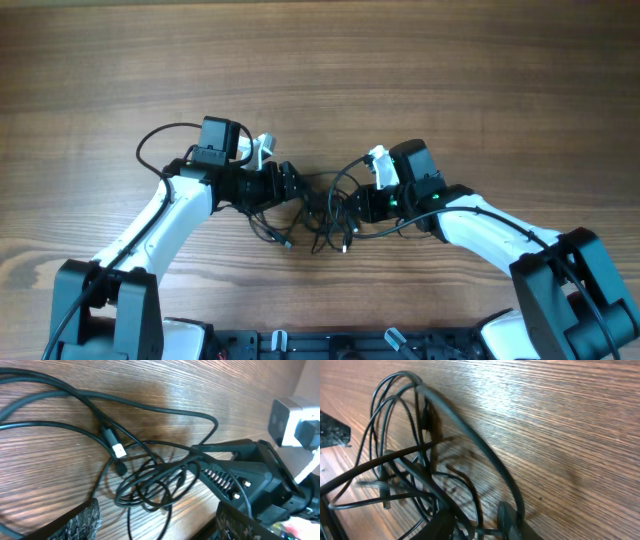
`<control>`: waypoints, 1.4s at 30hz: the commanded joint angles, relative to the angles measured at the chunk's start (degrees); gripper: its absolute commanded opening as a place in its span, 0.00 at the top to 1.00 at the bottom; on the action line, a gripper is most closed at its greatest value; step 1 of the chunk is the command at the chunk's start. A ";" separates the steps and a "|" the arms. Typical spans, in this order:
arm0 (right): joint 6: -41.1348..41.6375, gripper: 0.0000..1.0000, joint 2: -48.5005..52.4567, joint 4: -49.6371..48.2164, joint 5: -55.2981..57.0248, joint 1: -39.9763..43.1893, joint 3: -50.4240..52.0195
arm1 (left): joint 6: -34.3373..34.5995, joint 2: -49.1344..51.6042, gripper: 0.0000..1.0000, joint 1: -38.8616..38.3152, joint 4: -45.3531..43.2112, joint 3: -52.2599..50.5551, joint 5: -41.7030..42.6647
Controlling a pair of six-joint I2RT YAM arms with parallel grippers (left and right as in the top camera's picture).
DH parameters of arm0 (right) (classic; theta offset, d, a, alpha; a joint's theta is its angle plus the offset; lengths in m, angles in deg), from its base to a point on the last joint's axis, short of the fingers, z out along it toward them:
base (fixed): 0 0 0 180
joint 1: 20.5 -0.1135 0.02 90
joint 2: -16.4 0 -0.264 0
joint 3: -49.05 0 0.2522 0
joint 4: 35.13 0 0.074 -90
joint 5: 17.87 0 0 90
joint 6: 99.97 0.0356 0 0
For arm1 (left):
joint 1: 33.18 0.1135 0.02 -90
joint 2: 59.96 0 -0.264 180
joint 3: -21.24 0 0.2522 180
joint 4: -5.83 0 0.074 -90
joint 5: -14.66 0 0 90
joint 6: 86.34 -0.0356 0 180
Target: Untangle cables
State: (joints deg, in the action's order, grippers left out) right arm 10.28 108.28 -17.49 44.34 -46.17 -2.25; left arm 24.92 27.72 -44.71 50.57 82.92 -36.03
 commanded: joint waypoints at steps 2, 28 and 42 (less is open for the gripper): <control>1.09 0.84 0.04 -0.83 2.10 0.15 0.15 | -1.11 -0.57 0.24 -0.26 -0.20 -0.15 -2.62; 1.51 0.91 0.04 -23.34 -16.50 0.20 0.15 | -1.14 -0.55 0.23 -0.26 -0.37 -0.15 -2.84; 3.10 0.69 -8.48 9.07 14.23 0.20 -4.57 | -1.14 -0.57 0.23 -0.26 -0.37 -0.15 -3.02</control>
State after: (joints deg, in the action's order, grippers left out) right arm 15.31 105.13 -11.81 48.78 -46.17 -3.91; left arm 24.92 27.72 -44.71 50.35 82.92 -38.44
